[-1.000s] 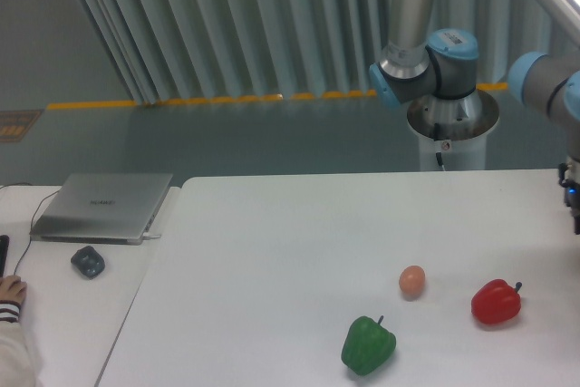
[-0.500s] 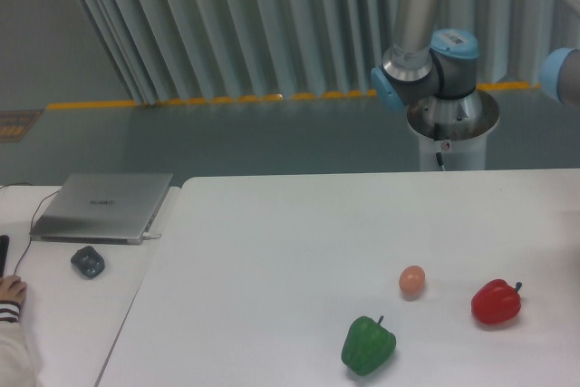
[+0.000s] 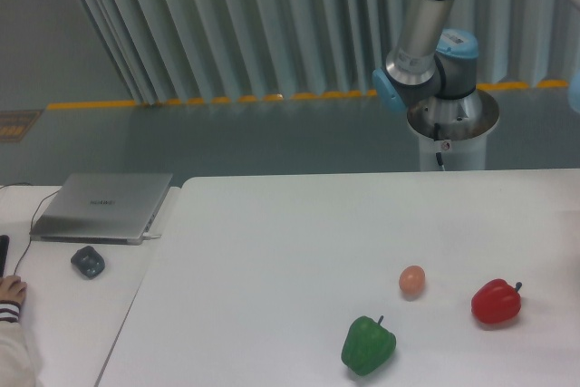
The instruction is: Place the triangular bread on the table
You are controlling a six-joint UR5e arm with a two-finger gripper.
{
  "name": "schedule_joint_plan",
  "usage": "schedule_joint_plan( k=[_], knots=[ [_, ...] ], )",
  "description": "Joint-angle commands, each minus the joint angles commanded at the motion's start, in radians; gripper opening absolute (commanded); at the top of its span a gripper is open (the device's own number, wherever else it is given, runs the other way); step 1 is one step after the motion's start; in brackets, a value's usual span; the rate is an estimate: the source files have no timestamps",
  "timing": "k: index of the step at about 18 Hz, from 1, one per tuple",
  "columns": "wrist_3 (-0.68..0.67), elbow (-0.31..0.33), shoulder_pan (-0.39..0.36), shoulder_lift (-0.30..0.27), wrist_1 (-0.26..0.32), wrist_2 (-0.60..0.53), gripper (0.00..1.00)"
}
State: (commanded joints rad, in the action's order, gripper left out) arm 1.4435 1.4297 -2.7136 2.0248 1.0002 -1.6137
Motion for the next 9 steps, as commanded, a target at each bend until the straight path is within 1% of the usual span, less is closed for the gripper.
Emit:
schedule_joint_plan(
  k=[5,8,9],
  knots=[
    [0.002,-0.008,-0.003,0.015,-0.003,-0.002,1.00],
    [0.008,-0.037,-0.021,0.028,-0.005,0.000,1.00],
    [0.008,-0.040,-0.021,0.028,-0.020,0.002,1.00]
  ],
)
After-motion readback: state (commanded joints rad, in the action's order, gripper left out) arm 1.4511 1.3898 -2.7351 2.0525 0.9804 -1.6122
